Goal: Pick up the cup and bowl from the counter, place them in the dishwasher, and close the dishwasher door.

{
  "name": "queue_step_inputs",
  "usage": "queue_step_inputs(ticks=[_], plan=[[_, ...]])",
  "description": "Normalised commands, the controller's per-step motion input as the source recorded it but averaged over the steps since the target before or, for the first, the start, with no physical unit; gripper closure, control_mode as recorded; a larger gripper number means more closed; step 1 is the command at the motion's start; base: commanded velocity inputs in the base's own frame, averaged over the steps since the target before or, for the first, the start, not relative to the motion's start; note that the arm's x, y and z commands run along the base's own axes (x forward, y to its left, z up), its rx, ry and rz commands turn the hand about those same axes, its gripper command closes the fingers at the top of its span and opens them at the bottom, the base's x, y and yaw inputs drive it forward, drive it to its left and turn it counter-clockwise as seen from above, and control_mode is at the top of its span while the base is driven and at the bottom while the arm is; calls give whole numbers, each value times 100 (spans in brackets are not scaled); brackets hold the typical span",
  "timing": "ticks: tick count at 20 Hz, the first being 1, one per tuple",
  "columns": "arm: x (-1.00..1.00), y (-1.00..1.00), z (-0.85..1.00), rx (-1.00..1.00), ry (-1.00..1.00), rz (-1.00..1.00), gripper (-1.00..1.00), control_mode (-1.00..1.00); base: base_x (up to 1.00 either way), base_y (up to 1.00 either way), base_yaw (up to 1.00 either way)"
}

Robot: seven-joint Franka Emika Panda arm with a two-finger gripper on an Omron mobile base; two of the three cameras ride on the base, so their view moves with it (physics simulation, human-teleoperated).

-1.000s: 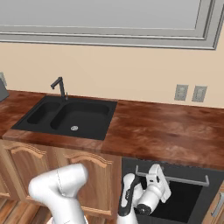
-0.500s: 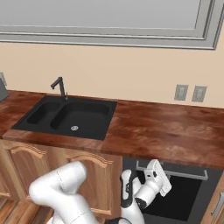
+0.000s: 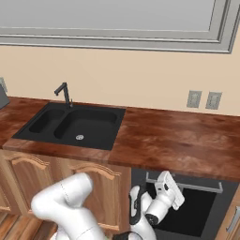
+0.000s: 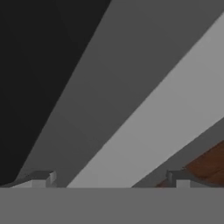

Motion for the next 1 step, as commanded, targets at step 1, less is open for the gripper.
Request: queue_step_inputs(ticks=[1], plan=[[68, -21, -94, -11, -9, 0, -100, -100, 0, 0, 0]])
